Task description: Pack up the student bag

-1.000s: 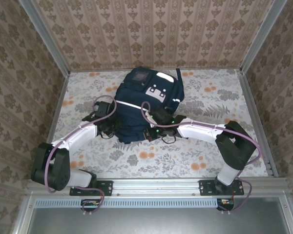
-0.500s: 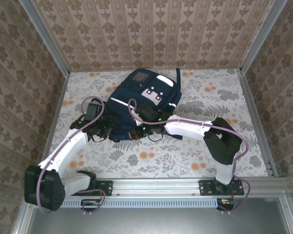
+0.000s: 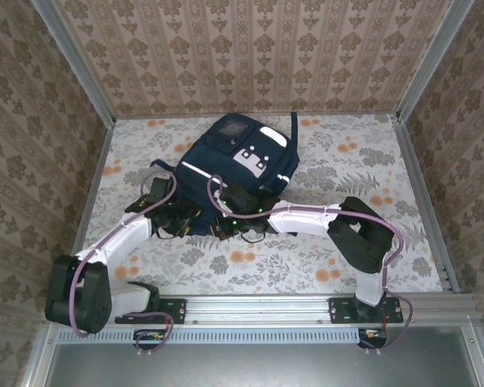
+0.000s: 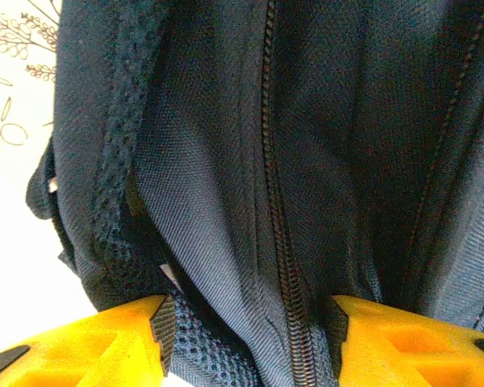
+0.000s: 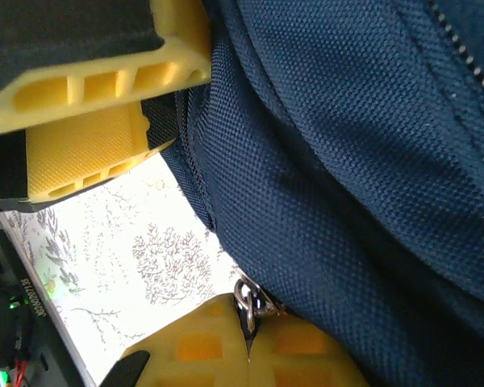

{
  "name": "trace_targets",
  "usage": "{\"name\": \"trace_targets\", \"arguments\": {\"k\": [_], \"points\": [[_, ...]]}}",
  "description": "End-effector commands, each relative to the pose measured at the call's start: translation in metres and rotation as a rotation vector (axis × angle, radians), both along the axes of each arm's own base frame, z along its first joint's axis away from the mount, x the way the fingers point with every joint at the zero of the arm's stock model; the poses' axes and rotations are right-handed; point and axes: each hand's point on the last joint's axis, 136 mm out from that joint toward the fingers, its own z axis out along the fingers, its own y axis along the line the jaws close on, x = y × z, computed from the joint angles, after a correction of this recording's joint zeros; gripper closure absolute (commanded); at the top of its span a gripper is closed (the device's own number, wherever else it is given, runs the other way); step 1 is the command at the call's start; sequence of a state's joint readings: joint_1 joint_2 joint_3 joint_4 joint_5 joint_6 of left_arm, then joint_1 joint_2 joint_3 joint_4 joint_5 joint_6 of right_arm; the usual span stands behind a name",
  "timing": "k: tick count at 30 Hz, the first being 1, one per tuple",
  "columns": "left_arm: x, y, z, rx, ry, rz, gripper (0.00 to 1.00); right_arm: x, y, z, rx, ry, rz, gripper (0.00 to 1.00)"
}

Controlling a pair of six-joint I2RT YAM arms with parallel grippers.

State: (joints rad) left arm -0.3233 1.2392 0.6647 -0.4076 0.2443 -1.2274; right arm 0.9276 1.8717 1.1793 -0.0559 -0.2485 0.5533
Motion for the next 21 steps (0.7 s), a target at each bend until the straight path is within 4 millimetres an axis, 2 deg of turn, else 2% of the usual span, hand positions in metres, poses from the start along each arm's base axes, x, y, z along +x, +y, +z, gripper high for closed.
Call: {"name": "trace_targets", "arguments": {"k": [1,7,10,15,18,21], "points": [[0.009,-0.007,0.001,-0.03,-0.026,0.014,0.45,0.012,0.007,0.017,0.079,-0.119,-0.018,1.0],[0.015,-0.006,0.016,-0.027,-0.095,0.025,0.47,0.02,0.001,0.022,0.152,-0.301,-0.034,1.0],[0.02,-0.006,0.022,-0.041,-0.141,0.038,0.46,0.019,0.005,0.024,0.192,-0.38,0.006,1.0],[0.023,-0.013,0.014,-0.053,-0.158,0.031,0.45,0.019,0.009,0.023,0.241,-0.436,0.018,1.0],[0.024,-0.015,0.006,-0.044,-0.155,0.036,0.5,0.019,0.01,0.019,0.217,-0.465,0.034,1.0],[0.028,-0.015,0.001,-0.023,-0.16,0.036,0.61,0.015,0.006,0.01,0.14,-0.536,0.07,1.0]]}}
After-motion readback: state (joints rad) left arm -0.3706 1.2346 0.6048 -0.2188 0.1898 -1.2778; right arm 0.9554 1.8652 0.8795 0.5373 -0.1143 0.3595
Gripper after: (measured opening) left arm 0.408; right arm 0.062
